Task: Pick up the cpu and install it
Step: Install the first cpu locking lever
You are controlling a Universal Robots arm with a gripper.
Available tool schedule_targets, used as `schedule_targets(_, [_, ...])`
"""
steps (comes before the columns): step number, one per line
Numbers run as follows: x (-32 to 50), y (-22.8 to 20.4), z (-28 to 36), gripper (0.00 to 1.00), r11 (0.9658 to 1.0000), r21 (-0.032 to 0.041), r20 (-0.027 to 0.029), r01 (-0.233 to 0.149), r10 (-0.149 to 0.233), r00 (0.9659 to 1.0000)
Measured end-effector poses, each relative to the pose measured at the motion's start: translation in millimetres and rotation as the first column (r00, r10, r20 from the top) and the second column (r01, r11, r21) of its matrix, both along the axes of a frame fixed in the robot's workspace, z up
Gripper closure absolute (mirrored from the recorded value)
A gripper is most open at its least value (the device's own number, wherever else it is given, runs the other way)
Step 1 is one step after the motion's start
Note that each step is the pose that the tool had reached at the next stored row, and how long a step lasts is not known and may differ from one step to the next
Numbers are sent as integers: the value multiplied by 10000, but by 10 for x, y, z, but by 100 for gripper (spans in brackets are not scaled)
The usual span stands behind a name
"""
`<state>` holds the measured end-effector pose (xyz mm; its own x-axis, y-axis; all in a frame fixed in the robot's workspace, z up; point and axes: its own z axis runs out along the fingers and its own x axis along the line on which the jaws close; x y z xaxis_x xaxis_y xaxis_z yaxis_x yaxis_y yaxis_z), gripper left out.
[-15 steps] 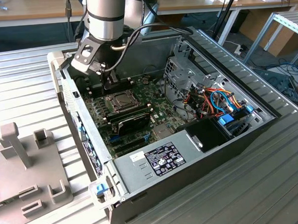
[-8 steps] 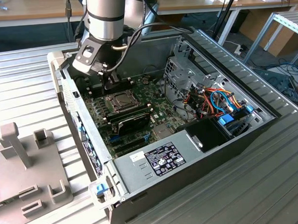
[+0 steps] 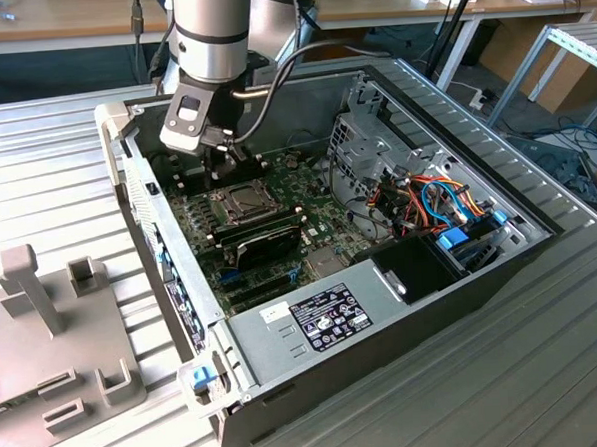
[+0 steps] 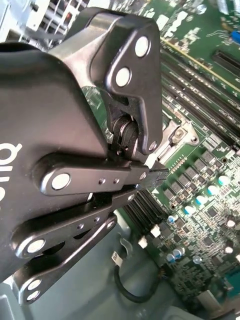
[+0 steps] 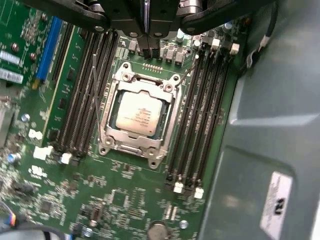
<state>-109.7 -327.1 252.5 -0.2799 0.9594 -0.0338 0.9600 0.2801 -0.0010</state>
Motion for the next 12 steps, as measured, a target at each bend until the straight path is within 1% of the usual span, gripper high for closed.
schedule_targets(6, [1,0,0,89,9999,0,0,-114,114,9999])
schedule_targets(7, [1,0,0,89,9998,0,0,-220,220,9998])
schedule_targets(9, [1,-1,1,89,9983,1,-1,-584,584,9983])
schedule_targets(10, [1,0,1,89,9948,7,-1,-1020,1020,9948])
schedule_targets(11, [1,0,1,89,9906,15,1,-1371,1371,9906])
schedule_targets(12, [1,0,0,89,9877,19,2,-1565,1565,9877])
